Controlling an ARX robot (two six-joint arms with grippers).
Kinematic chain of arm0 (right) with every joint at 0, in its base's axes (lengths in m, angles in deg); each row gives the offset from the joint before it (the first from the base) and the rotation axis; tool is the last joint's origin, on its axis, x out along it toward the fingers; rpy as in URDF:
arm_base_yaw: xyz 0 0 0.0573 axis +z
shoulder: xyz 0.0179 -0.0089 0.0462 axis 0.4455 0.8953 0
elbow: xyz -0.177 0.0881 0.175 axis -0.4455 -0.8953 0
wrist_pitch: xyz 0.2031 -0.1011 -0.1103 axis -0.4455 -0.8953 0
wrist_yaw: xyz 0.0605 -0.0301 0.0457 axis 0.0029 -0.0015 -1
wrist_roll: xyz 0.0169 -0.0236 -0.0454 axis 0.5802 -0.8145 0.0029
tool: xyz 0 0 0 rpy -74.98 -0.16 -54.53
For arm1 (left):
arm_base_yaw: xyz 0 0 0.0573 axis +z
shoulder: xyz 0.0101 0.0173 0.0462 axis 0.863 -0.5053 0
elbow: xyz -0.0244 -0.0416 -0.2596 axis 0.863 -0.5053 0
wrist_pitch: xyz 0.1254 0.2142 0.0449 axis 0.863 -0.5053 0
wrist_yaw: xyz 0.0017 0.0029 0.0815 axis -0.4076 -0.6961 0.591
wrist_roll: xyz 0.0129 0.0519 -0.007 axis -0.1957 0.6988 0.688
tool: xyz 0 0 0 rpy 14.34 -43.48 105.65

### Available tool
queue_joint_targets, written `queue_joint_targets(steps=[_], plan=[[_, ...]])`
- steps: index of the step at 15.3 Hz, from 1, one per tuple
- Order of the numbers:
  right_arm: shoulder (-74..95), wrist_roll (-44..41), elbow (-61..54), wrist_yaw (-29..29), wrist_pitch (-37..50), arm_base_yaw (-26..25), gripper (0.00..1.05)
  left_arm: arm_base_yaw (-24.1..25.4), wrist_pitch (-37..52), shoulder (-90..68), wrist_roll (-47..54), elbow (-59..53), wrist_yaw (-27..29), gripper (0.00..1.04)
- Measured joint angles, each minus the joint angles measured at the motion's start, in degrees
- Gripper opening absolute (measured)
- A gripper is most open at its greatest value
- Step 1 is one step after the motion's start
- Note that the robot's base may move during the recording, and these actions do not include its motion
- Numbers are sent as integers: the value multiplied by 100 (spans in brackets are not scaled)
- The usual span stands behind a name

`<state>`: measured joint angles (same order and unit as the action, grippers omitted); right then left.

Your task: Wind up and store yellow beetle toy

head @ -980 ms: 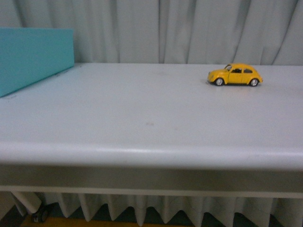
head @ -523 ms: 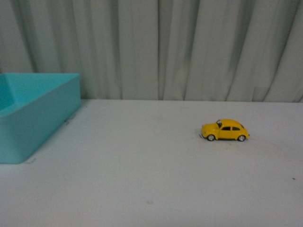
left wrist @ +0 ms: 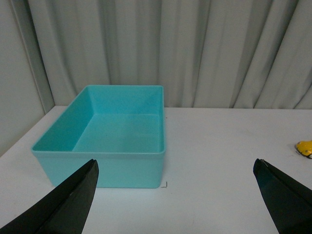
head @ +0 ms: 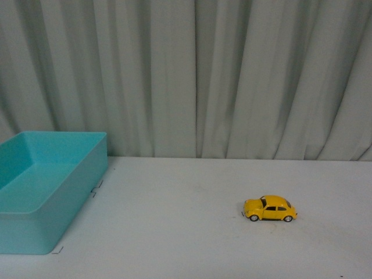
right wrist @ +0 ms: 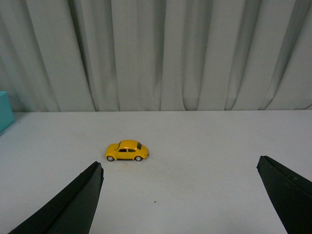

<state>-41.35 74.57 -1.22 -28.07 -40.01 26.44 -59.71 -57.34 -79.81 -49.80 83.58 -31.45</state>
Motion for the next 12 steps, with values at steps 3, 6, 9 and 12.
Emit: queue_joint_targets(steps=[3,6,9,12], plan=[[4,0,0,0,-4,0,98,0,-4,0,0,0,0,98],[4,0,0,0,-4,0,98,0,-9,0,0,0,0,98],[4,0,0,0,-4,0,98,0,-9,0,0,0,0,98],[4,0,0,0,-4,0,98,0,-9,0,0,0,0,98]])
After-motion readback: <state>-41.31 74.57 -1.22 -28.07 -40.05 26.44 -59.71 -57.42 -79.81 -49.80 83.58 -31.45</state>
